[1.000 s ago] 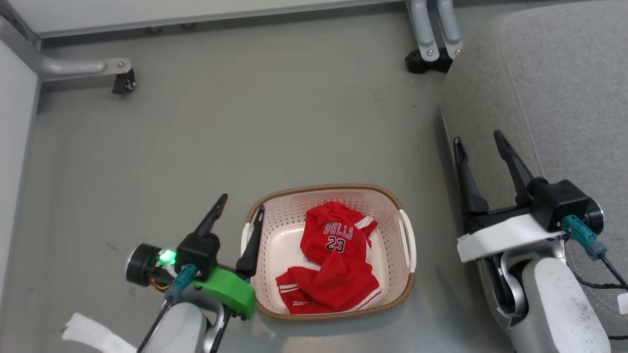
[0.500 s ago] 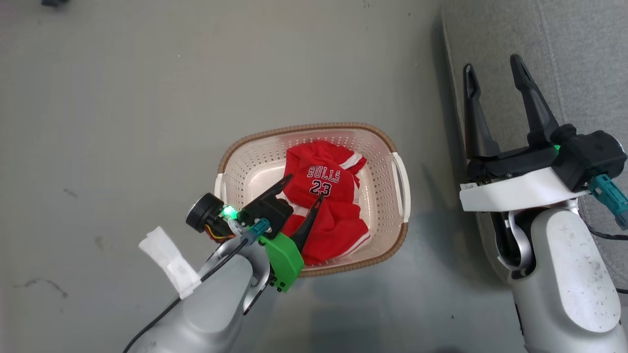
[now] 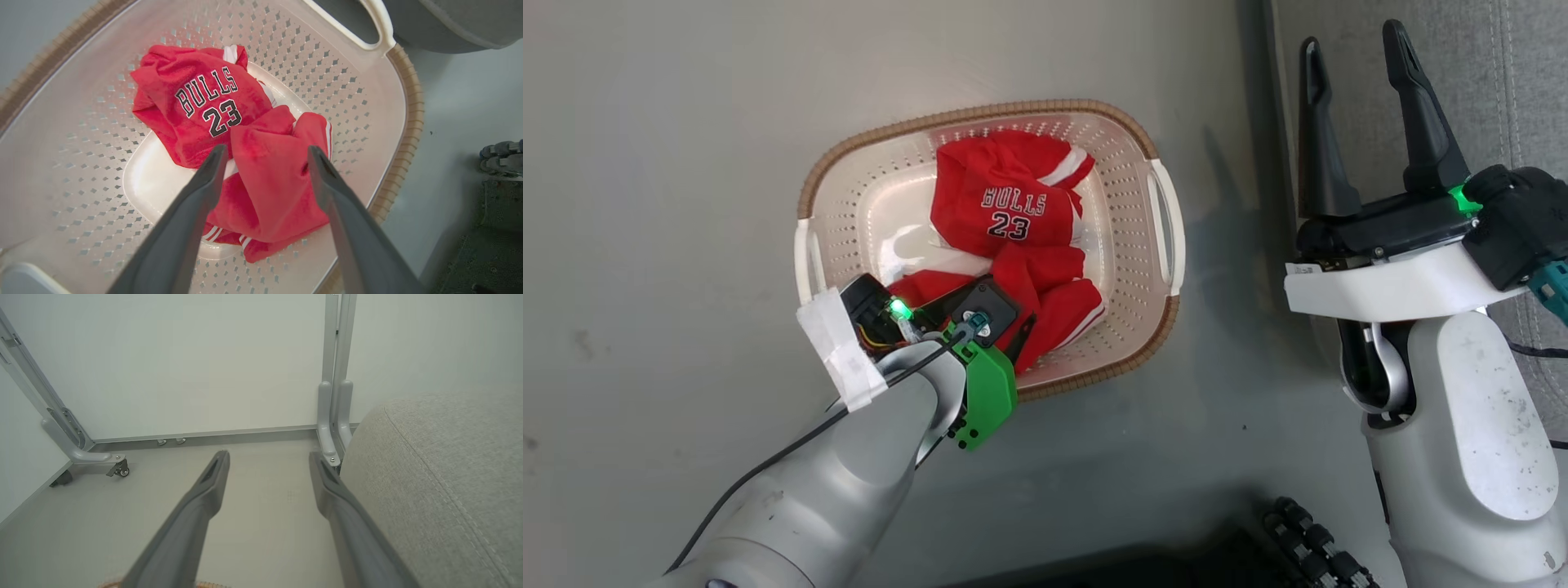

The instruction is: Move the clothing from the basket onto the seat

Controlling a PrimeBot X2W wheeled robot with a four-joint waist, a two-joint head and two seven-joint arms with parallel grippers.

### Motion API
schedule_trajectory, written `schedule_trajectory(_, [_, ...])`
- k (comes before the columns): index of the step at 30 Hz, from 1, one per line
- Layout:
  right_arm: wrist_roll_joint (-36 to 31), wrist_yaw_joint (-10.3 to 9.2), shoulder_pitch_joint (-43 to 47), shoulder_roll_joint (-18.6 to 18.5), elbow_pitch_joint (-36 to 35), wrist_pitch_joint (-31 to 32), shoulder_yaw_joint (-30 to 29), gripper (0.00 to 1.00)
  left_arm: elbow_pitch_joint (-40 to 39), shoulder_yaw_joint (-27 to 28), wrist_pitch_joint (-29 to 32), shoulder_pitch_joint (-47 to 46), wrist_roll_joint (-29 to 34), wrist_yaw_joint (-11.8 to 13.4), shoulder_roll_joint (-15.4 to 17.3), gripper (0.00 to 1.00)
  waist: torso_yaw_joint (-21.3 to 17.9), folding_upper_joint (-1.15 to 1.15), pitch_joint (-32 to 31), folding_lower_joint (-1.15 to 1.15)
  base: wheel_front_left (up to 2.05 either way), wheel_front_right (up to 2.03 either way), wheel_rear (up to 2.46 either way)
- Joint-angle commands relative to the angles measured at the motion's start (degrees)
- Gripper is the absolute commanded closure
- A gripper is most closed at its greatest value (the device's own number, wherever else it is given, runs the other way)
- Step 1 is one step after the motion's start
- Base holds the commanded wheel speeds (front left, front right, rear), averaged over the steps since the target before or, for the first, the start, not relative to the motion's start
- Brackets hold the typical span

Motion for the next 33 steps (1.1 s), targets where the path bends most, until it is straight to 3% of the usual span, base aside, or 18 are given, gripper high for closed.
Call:
schedule_trajectory(1, [0.6,0.0,-1.1,0.0,0.3,-0.4,0.2,0.0,0.6,-0.8,0.3,-1.7,-1.3,-0.2,0.3,0.0,-3.7,0.0,5.0,-0.01,0.0,0.0,0.0])
schedule_trajectory(10, [3.1,0.0,-2.6,0.0,1.4,-1.2,1.6,0.0,3.6,-7.2,4.1,-4.9,-6.6,-0.2,2.5,0.0,-5.8,0.0,7.8,-0.01,0.0,0.0,0.0])
schedule_trajectory(25, [6.5,0.0,-3.5,0.0,-0.2,-1.2,3.2,0.0,10.1,-12.0,11.5,-9.2,-10.0,-0.2,4.8,0.0,-9.9,0.0,12.2,-0.01,0.0,0.0,0.0])
schedule_trajectory(26, [6.6,0.0,-3.5,0.0,-0.2,-1.2,3.2,0.0,10.1,-12.2,12.2,-9.1,-10.5,-0.2,4.7,0.35,-10.0,0.0,12.3,-0.01,0.0,0.0,0.0])
schedule_trajectory(27, [6.6,0.0,-3.5,0.0,-0.3,-1.2,3.1,0.0,10.1,-12.5,12.8,-9.3,-10.9,-0.2,4.8,0.85,-10.1,0.0,12.3,-0.01,0.0,0.0,0.0])
schedule_trajectory(28, [6.7,0.0,-3.6,0.0,-0.3,-1.2,3.1,0.0,10.2,-12.7,13.2,-9.5,-11.1,-0.2,4.9,1.0,-10.2,0.0,12.4,-0.01,0.0,0.0,0.0])
schedule_trajectory(33, [6.8,0.0,-3.8,0.0,-0.3,-1.2,2.7,0.0,10.8,-13.3,12.6,-10.3,-11.6,0.0,5.0,1.0,-10.1,0.0,12.2,-0.01,0.0,0.0,0.0])
